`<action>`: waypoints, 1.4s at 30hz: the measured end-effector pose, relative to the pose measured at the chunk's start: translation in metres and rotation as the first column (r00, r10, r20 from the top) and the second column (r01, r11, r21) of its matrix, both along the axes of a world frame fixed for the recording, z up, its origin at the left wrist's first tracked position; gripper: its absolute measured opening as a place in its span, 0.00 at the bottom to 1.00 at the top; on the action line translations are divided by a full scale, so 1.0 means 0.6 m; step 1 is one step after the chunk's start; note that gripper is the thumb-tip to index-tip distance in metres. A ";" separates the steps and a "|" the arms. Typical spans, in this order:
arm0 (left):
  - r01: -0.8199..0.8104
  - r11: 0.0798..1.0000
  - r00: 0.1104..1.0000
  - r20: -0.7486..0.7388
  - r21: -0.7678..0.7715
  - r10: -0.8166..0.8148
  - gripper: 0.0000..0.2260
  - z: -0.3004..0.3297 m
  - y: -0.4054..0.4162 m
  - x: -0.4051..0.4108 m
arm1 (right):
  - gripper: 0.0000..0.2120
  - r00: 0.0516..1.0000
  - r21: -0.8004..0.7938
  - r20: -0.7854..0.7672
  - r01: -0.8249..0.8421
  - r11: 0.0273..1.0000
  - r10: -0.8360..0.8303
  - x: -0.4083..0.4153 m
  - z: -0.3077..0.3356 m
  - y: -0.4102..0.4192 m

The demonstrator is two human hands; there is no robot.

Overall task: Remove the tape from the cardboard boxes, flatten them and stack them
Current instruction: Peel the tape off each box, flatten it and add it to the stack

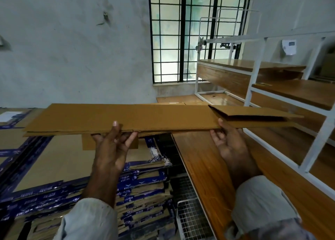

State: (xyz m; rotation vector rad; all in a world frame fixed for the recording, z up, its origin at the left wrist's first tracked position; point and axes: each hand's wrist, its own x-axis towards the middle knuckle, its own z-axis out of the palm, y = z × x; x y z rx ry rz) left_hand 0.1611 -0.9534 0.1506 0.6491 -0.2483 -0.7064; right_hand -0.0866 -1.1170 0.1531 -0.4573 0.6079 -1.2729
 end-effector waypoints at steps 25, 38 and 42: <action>0.119 0.925 0.990 -0.119 0.361 -0.081 0.21 -0.192 -0.863 0.375 | 0.05 0.959 0.208 -0.250 -0.085 0.974 0.137 0.344 -0.223 -0.903; 0.103 0.572 0.992 -0.043 0.813 -0.118 0.18 -0.378 -0.863 0.375 | 0.11 0.784 0.238 -0.609 0.036 0.971 0.120 0.334 -0.408 -0.909; 0.081 0.508 0.988 -0.004 0.857 -0.151 0.19 -0.377 -0.865 0.380 | 0.15 0.745 0.189 -0.667 0.131 0.973 0.029 0.345 -0.417 -0.898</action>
